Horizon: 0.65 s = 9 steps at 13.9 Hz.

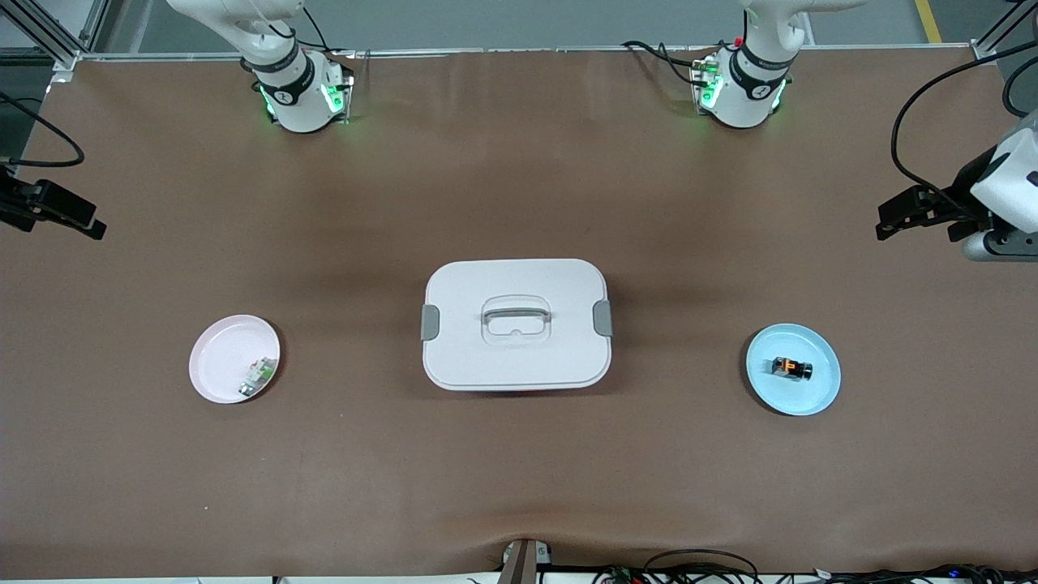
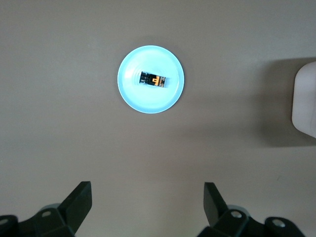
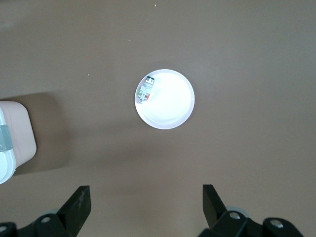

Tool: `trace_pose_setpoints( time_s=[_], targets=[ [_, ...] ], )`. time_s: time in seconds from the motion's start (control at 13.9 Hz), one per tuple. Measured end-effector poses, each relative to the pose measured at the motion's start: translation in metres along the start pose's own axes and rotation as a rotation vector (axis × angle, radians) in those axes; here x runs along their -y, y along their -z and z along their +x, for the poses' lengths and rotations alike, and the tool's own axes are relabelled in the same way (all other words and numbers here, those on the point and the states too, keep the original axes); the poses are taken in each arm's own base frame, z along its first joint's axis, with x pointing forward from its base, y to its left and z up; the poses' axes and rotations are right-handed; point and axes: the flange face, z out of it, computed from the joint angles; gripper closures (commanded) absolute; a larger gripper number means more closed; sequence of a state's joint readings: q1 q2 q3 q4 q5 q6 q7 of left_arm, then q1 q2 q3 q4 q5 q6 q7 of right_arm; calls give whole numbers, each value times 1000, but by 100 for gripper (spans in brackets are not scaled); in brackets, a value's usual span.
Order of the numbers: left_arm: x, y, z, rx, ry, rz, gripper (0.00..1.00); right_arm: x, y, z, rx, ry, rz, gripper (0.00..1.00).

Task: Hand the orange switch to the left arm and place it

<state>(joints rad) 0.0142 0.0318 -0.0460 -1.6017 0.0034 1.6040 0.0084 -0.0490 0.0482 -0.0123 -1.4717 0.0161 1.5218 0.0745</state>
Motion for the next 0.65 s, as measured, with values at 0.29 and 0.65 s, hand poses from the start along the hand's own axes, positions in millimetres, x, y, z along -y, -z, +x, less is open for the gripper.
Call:
trace_pose_setpoints(
  time_s=[0.29,0.65],
  targets=[
    [-1,1,0,-2,-1,0,0,2,1,0,-3,4,2,0],
    [-1,1,0,-2,47,0,0,0,23,-1,-48,-1,3,0]
  ],
)
